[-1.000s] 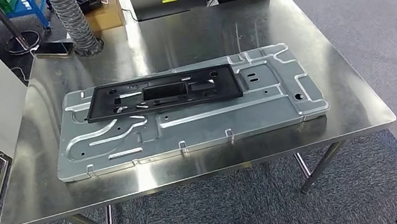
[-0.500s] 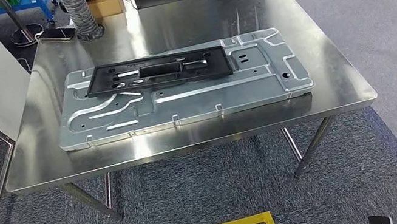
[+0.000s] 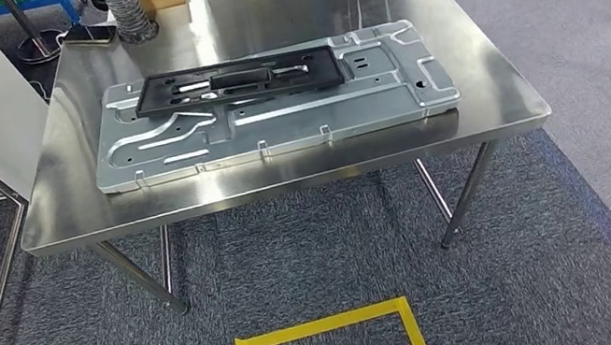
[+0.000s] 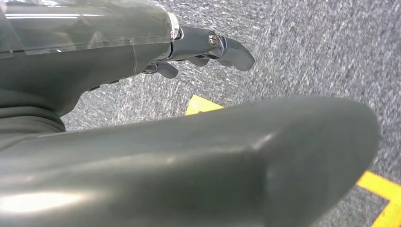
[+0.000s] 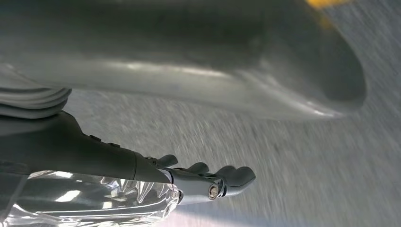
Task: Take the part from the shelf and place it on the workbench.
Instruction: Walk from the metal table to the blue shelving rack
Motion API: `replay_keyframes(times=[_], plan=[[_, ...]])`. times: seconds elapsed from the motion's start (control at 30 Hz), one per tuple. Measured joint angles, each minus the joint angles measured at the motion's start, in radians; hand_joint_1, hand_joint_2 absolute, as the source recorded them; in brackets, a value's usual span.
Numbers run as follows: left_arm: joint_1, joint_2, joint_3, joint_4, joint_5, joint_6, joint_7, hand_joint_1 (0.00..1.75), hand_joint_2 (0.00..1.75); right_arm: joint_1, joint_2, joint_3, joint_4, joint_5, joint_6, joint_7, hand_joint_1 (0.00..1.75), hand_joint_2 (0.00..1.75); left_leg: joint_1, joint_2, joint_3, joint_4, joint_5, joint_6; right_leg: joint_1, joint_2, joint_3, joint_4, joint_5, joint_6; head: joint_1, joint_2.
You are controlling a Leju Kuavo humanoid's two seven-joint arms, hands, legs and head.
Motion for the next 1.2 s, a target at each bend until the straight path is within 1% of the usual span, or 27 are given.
replay_keyframes(times=[0.07, 0.1, 0.13, 0.17, 0.23, 0.27, 0.3, 0.33, 0.4, 0.47, 0.5, 0.53, 0.6, 0.63, 0.67, 0.73, 0.77, 0.8, 0.83, 0.87, 0.9, 0.93, 1.0, 1.03, 1.1, 1.13, 1.2], plan=[[0.000, -0.002, -0.003, 0.000, -0.013, -0.002, 0.009, 0.00, 0.00, 0.001, 0.008, 0.022, 0.019, 0.020, 0.027, 0.028, 0.00, 0.00, 0.003, 0.001, -0.005, -0.002, 0.015, -0.013, 0.002, -0.002, -0.009, -0.011, 0.010, -0.014, 0.000, 0.000], [0.001, -0.003, -0.005, 0.000, -0.019, -0.004, 0.016, 0.00, 0.00, 0.002, 0.011, 0.030, 0.027, 0.025, 0.033, 0.035, 0.00, 0.00, 0.005, -0.001, -0.010, 0.007, 0.001, -0.019, 0.001, -0.004, -0.018, -0.011, 0.021, -0.022, 0.000, 0.000], [0.003, -0.005, -0.008, 0.000, -0.026, -0.006, 0.022, 0.00, 0.00, 0.003, 0.013, 0.036, 0.032, 0.027, 0.036, 0.038, 0.00, 0.00, 0.006, -0.003, -0.020, 0.033, -0.033, -0.023, 0.000, -0.006, -0.030, -0.013, 0.034, -0.030, 0.000, 0.000], [0.005, -0.008, -0.013, 0.000, -0.033, -0.008, 0.028, 0.00, 0.00, 0.004, 0.015, 0.040, 0.035, 0.028, 0.038, 0.040, 0.00, 0.00, 0.007, -0.006, -0.033, 0.080, -0.087, -0.026, 0.001, -0.008, -0.044, -0.013, 0.047, -0.036, 0.000, 0.000], [0.006, -0.016, -0.023, 0.000, -0.046, -0.013, 0.034, 0.00, 0.00, 0.006, 0.016, 0.044, 0.040, 0.028, 0.045, 0.043, 0.00, 0.00, 0.007, -0.007, -0.059, 0.210, -0.190, -0.031, 0.005, -0.009, -0.078, -0.011, 0.073, -0.042, 0.000, 0.000], [0.005, -0.020, -0.027, 0.000, -0.050, -0.016, 0.034, 0.00, 0.00, 0.007, 0.016, 0.046, 0.043, 0.029, 0.051, 0.045, 0.00, 0.00, 0.007, -0.007, -0.061, 0.265, -0.209, -0.032, 0.008, -0.009, -0.096, -0.009, 0.086, -0.043, 0.000, 0.000], [0.005, -0.024, -0.031, 0.000, -0.052, -0.018, 0.031, 0.00, 0.00, 0.007, 0.016, 0.047, 0.045, 0.033, 0.057, 0.048, 0.00, 0.00, 0.007, -0.007, -0.051, 0.293, -0.201, -0.032, 0.010, -0.010, -0.114, -0.007, 0.098, -0.043, 0.000, 0.000], [0.005, -0.026, -0.033, 0.000, -0.053, -0.021, 0.027, 0.00, 0.00, 0.008, 0.015, 0.049, 0.046, 0.038, 0.063, 0.051, 0.00, 0.00, 0.007, -0.007, -0.023, 0.286, -0.177, -0.029, 0.012, -0.010, -0.133, -0.003, 0.110, -0.042, 0.000, 0.000], [0.003, -0.030, -0.039, 0.000, -0.051, -0.026, 0.017, 0.00, 0.00, 0.008, 0.014, 0.054, 0.049, 0.051, 0.074, 0.052, 0.00, 0.00, 0.004, -0.007, 0.082, 0.172, -0.141, -0.018, 0.015, -0.009, -0.166, 0.008, 0.130, -0.038, 0.000, 0.000], [-0.002, -0.031, -0.042, 0.000, -0.045, -0.031, 0.008, 0.00, 0.00, 0.007, 0.013, 0.061, 0.050, 0.060, 0.084, 0.039, 0.00, 0.00, -0.002, -0.007, 0.188, 0.022, -0.161, -0.005, 0.017, -0.009, -0.186, 0.018, 0.148, -0.030, 0.000, 0.000], [-0.004, -0.031, -0.042, 0.000, -0.041, -0.032, 0.002, 0.00, 0.00, 0.005, 0.014, 0.063, 0.051, 0.064, 0.090, 0.028, 0.00, 0.00, -0.005, -0.007, 0.212, -0.021, -0.174, 0.001, 0.016, -0.010, -0.191, 0.019, 0.157, -0.024, 0.000, 0.000], [-0.004, -0.031, -0.043, 0.000, -0.038, -0.033, -0.003, 0.00, 0.00, 0.003, 0.014, 0.066, 0.052, 0.067, 0.097, 0.016, 0.00, 0.00, -0.008, -0.007, 0.217, -0.040, -0.176, 0.006, 0.015, -0.010, -0.194, 0.018, 0.167, -0.019, 0.000, 0.000], [-0.003, -0.030, -0.043, 0.000, -0.035, -0.033, -0.013, 0.00, 0.00, -0.001, 0.014, 0.070, 0.056, 0.071, 0.111, -0.006, 0.00, 0.00, -0.007, -0.003, 0.202, -0.045, -0.156, 0.021, 0.012, -0.008, -0.200, 0.018, 0.174, -0.007, 0.000, 0.000], [-0.003, -0.029, -0.043, 0.000, -0.035, -0.034, -0.019, 0.00, 0.00, -0.002, 0.016, 0.073, 0.058, 0.072, 0.117, -0.014, 0.00, 0.00, -0.005, -0.002, 0.192, -0.047, -0.143, 0.028, 0.010, -0.005, -0.208, 0.034, 0.150, -0.002, 0.000, 0.000], [-0.003, -0.027, -0.043, 0.000, -0.038, -0.034, -0.024, 0.00, 0.00, -0.003, 0.020, 0.076, 0.060, 0.074, 0.122, -0.020, 0.00, 0.00, -0.003, 0.000, 0.179, -0.050, -0.129, 0.034, 0.008, -0.003, -0.219, 0.070, 0.106, 0.003, 0.000, 0.000], [-0.002, -0.019, -0.045, 0.000, -0.044, -0.035, -0.034, 0.00, 0.00, -0.007, 0.028, 0.080, 0.065, 0.079, 0.130, -0.019, 0.00, 0.00, -0.004, 0.001, 0.147, -0.048, -0.104, 0.040, 0.001, -0.001, -0.247, 0.192, -0.005, 0.012, 0.000, 0.000], [-0.001, -0.015, -0.046, 0.000, -0.047, -0.035, -0.037, 0.00, 0.00, -0.009, 0.033, 0.082, 0.068, 0.082, 0.133, -0.012, 0.00, 0.00, -0.005, 0.001, 0.130, -0.046, -0.092, 0.039, -0.001, -0.001, -0.254, 0.253, -0.036, 0.016, 0.000, 0.000], [0.000, -0.010, -0.047, 0.000, -0.049, -0.035, -0.039, 0.00, 0.00, -0.011, 0.038, 0.085, 0.070, 0.089, 0.137, -0.001, 0.00, 0.00, -0.005, 0.001, 0.112, -0.044, -0.080, 0.038, -0.004, -0.001, -0.251, 0.292, -0.041, 0.018, 0.000, 0.000], [0.000, -0.006, -0.048, 0.000, -0.050, -0.033, -0.039, 0.00, 0.00, -0.012, 0.043, 0.089, 0.072, 0.097, 0.141, 0.013, 0.00, 0.00, -0.005, 0.001, 0.094, -0.039, -0.069, 0.035, -0.006, -0.001, -0.233, 0.300, -0.022, 0.020, 0.000, 0.000], [0.001, -0.002, -0.048, 0.000, -0.050, -0.031, -0.039, 0.00, 0.00, -0.012, 0.047, 0.094, 0.074, 0.106, 0.146, 0.029, 0.00, 0.00, -0.004, 0.001, 0.077, -0.034, -0.059, 0.032, -0.008, -0.001, -0.199, 0.274, 0.008, 0.020, 0.000, 0.000], [0.001, 0.001, -0.048, -0.001, -0.049, -0.028, -0.038, 0.00, 0.00, -0.013, 0.051, 0.099, 0.076, 0.116, 0.151, 0.044, 0.00, 0.00, -0.004, 0.001, 0.060, -0.027, -0.051, 0.028, -0.009, -0.001, -0.149, 0.217, 0.033, 0.020, 0.000, 0.000], [0.002, 0.004, -0.048, -0.001, -0.049, -0.025, -0.037, 0.00, 0.00, -0.014, 0.054, 0.104, 0.077, 0.123, 0.154, 0.056, 0.00, 0.00, -0.005, 0.001, 0.046, -0.020, -0.043, 0.024, -0.009, -0.001, -0.092, 0.139, 0.039, 0.018, 0.000, 0.000], [0.003, 0.008, -0.048, -0.001, -0.048, -0.018, -0.032, 0.00, 0.00, -0.016, 0.056, 0.111, 0.079, 0.131, 0.156, 0.073, 0.00, 0.00, -0.007, 0.001, 0.026, -0.010, -0.027, 0.012, -0.005, 0.000, -0.011, 0.010, 0.018, 0.009, 0.000, 0.000], [0.004, 0.009, -0.048, -0.001, -0.049, -0.015, -0.030, 0.00, 0.00, -0.017, 0.056, 0.113, 0.079, 0.132, 0.156, 0.077, 0.00, 0.00, -0.007, 0.002, 0.021, -0.008, -0.018, 0.006, -0.001, 0.000, 0.002, -0.020, 0.006, 0.003, 0.000, 0.000], [0.007, 0.011, -0.048, -0.002, -0.050, -0.010, -0.025, 0.00, 0.00, -0.016, 0.057, 0.113, 0.082, 0.130, 0.154, 0.077, 0.00, 0.00, -0.005, 0.000, 0.013, -0.006, -0.011, -0.007, -0.002, -0.002, -0.009, -0.027, 0.017, -0.013, 0.000, 0.000], [0.009, 0.011, -0.048, -0.002, -0.051, -0.009, -0.023, 0.00, 0.00, -0.016, 0.057, 0.113, 0.082, 0.129, 0.153, 0.072, 0.00, 0.00, -0.004, -0.002, 0.006, 0.006, -0.027, -0.012, -0.003, -0.004, -0.017, -0.028, 0.027, -0.022, 0.000, 0.000], [0.012, 0.012, -0.048, -0.002, -0.053, -0.010, -0.020, 0.00, 0.00, -0.017, 0.056, 0.113, 0.084, 0.126, 0.151, 0.058, 0.00, 0.00, 0.000, -0.006, -0.023, 0.088, -0.111, -0.020, -0.003, -0.008, -0.039, -0.029, 0.048, -0.037, 0.000, 0.000]])
